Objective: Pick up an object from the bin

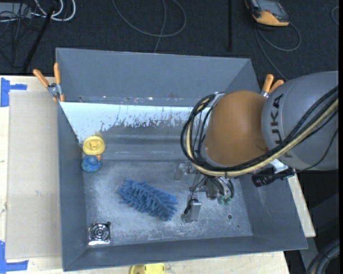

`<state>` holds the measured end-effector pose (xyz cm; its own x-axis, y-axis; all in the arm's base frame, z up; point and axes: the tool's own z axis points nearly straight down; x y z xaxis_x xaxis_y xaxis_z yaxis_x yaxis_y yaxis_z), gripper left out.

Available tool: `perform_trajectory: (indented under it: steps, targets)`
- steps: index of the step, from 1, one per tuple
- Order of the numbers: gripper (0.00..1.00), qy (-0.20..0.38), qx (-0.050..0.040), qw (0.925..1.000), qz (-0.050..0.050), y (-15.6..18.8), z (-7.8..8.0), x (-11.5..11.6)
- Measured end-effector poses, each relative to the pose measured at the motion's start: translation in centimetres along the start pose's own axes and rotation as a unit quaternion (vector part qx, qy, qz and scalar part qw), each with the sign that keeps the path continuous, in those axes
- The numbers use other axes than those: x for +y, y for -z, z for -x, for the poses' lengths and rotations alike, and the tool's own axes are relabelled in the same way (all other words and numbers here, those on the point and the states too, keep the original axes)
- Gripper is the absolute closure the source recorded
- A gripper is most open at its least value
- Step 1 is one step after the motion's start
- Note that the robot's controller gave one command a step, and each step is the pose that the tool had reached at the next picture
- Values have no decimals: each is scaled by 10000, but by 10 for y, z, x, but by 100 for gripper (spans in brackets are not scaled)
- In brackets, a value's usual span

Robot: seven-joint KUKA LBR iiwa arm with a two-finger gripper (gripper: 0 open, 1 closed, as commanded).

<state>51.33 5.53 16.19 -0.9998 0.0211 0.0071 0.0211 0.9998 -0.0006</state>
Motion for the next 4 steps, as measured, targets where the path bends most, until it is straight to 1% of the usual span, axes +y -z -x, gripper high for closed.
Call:
perform_trajectory:
  steps: [1, 2, 3, 4]
  targets:
    - [0, -194, -44, 9998, 12, -23, 3, 18]
    - [0, -371, -45, 9993, 5, -69, 14, 51]
    - [100, -750, -19, 9972, 2, -92, -11, 38]
    - [100, -750, -19, 9972, 2, -92, -11, 38]
